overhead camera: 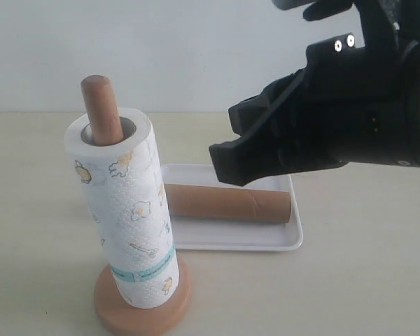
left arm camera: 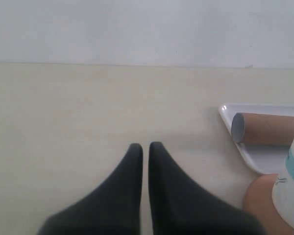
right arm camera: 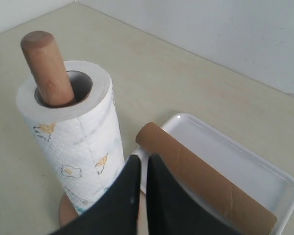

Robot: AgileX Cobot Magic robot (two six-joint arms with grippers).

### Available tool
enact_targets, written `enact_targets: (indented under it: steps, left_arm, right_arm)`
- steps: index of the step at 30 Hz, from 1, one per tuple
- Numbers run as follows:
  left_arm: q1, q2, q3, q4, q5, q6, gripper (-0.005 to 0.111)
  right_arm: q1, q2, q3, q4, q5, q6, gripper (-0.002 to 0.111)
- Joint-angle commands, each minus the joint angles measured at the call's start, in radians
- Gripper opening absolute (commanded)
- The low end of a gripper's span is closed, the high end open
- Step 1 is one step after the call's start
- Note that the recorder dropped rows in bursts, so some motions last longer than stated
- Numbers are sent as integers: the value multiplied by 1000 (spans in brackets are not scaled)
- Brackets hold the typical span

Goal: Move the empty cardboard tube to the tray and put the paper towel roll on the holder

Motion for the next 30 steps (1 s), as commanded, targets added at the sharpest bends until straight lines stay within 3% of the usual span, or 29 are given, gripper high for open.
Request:
enact_targets:
  steps: [1, 14, 21, 30]
  left_arm:
    - [4, -3, 4, 1, 0, 3, 4]
    - [4, -3, 4, 1, 0, 3, 4]
    - [4, -3, 4, 1, 0, 3, 4]
    - [4, -3, 4, 1, 0, 3, 4]
  right_arm:
    - [-1, -9, -4, 2, 3, 0, 4]
    - [1, -9, 1, 20, 18, -8, 4]
    - [1, -10, 196, 20, 14, 30, 4]
    - [1, -81, 580, 19, -395, 75, 4]
